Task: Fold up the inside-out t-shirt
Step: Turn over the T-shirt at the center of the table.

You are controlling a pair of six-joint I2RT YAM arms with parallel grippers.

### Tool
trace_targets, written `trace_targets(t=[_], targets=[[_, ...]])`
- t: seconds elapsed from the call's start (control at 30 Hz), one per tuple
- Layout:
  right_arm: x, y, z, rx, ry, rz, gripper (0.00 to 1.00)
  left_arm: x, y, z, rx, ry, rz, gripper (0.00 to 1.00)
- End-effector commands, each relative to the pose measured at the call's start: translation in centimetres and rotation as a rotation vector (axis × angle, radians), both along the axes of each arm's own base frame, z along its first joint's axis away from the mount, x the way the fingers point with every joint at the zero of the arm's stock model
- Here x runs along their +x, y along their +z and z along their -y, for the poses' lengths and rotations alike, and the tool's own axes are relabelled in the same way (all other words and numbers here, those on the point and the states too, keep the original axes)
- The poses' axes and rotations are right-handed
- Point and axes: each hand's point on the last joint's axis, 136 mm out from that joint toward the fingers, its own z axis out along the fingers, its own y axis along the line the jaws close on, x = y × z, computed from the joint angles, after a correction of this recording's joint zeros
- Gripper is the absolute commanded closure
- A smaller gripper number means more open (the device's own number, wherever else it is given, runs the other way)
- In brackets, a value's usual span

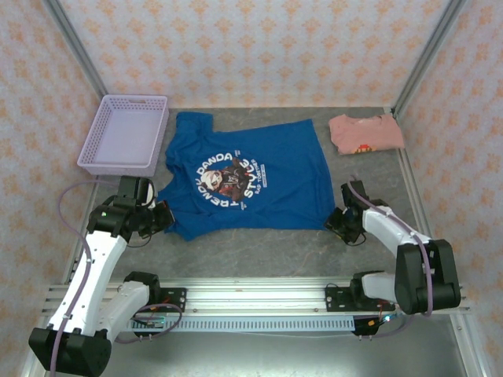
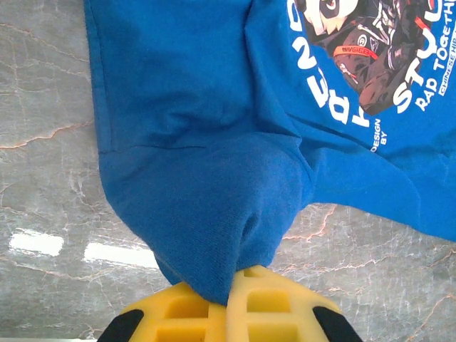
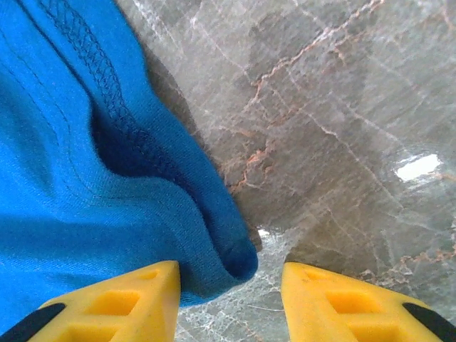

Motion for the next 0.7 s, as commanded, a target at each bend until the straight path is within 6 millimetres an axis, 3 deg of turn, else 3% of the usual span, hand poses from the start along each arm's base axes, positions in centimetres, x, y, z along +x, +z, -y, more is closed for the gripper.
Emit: trace_targets(t=[0.0,0.47,0.6,0.67], targets=[[0.4,-0.6,0.2,-0.042,0.034,0.000,0.61,0.2,-0.3,-0.1,0.005,-0.017,0.009,1.00],[2.9,0.3,0.2,-0.077,0.097,0.054,0.90,0.1,-0.5,-0.2,0.011,-0.018,0.007,1.00],[3.2,1.8,0.4,-0.092,0.126,0.106,1.00,0.2,-0.2,-0.4,0.026,-0.012,0.019,1.00],[3.5,3.4,0.5,-0.096,0.136,0.164,1.00,0.3,0.4,-0.7,0.040,-0.003,0.049,1.00]])
